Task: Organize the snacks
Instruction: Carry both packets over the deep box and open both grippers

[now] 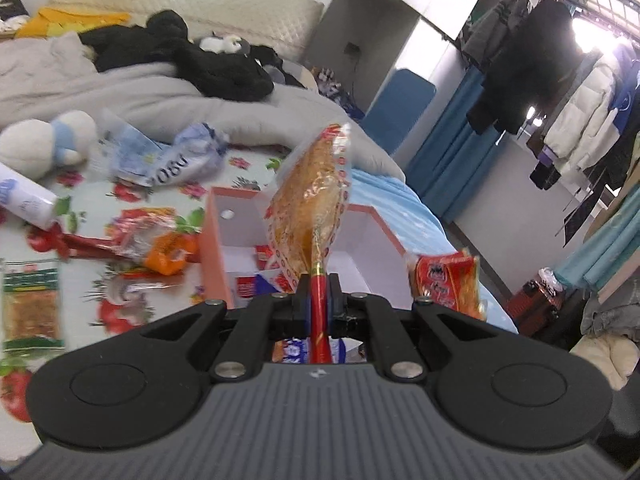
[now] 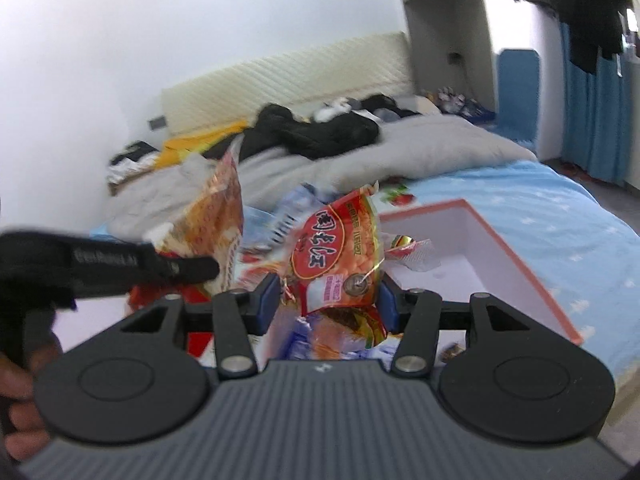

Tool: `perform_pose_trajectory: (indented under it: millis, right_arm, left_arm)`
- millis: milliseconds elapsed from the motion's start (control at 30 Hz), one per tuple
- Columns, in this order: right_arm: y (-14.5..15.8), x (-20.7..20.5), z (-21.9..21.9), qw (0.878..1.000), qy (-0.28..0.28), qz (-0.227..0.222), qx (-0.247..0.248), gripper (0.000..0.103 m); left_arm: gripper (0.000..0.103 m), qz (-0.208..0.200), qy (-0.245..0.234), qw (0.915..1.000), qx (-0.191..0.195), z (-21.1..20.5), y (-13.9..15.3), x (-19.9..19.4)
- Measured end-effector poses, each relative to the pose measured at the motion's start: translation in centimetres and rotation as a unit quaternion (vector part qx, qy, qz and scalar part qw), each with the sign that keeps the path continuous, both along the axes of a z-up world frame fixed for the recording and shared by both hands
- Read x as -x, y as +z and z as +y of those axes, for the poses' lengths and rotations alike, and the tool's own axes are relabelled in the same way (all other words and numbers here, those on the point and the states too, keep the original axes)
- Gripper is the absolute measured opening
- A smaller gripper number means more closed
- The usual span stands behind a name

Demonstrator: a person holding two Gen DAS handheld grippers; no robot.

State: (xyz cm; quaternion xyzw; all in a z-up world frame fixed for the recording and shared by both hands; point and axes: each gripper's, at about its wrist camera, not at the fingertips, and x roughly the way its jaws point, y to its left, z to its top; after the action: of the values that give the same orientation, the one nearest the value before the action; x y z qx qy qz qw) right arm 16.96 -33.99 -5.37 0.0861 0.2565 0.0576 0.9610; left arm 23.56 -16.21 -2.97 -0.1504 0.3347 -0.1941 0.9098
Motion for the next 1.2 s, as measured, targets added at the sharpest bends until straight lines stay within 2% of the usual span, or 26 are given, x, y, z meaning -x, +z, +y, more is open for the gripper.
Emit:
perform_pose_trajectory:
  millis: [100,267,567,700,800,867,900,933,967,1000,1033,1200]
  right_arm:
    - [-1.2,-1.2,-1.4,1.000,-0.014,0.013,0.002,0.054]
    - [-3.6,-3.2,-3.5,0.999,-0.026,0.038,-0.009,0.054]
    - [-7.8,-7.0,-6.3,0.996,-0.026,0.089,-0.008,0.055]
    - [-9.0,-7.9,-6.7,0.995,-0.013,0.102,-0.016,0.057]
    - [-9.6,-8.0,-6.7,0.994,-0.014,0.107,-0.033,0.060]
    - [-9.3,-7.6,-6.6,0.994,-0.020,0.101,-0.045,0.063]
    - [-9.3,-7.6,-6.6,0.994,-0.022,0.101,-0.045,0.066]
    - [-9.3,-7.4,-6.4,0.994,-0.023,0.100,-0.044,0.066]
    - [-9.3,-7.4,-6.3,0.994,-0.022,0.101,-0.042,0.068]
    - [-9.3,-7.4,-6.2,0.994,-0.018,0.104,-0.039,0.069]
    - [-9.3,-7.2,-6.1,0.994,-0.015,0.106,-0.035,0.069]
    - [-8.0,-5.7,-5.6,0.995,-0.008,0.097,-0.030,0.073]
  left_arm:
    - [0.008,0.019,-0.015,0.9997,-0.001,-2.1,-1.4,-2.1]
    - [0.008,0.050,-0.039,0.9976,-0.029,-5.5,-4.2,-4.9]
    - [0.008,0.096,-0.048,0.9924,-0.059,-8.8,-8.9,-9.5]
    - [0.008,0.101,-0.062,0.9905,-0.070,-9.7,-9.9,-10.3]
    - [0.009,0.083,-0.064,0.9910,-0.083,-10.0,-10.2,-10.0]
    - [0.013,0.076,-0.063,0.9911,-0.090,-9.9,-10.1,-9.7]
    - [0.020,0.072,-0.059,0.9914,-0.092,-9.8,-9.8,-9.4]
    - [0.033,0.071,-0.055,0.9914,-0.096,-9.7,-9.6,-9.3]
    - [0.042,0.069,-0.051,0.9915,-0.098,-9.4,-9.4,-9.1]
    - [0.056,0.064,-0.047,0.9921,-0.097,-9.1,-9.1,-8.9]
    - [0.061,0.060,-0.044,0.9927,-0.095,-8.8,-8.8,-8.6]
    - [0.061,0.042,-0.037,0.9949,-0.083,-7.0,-6.5,-6.7]
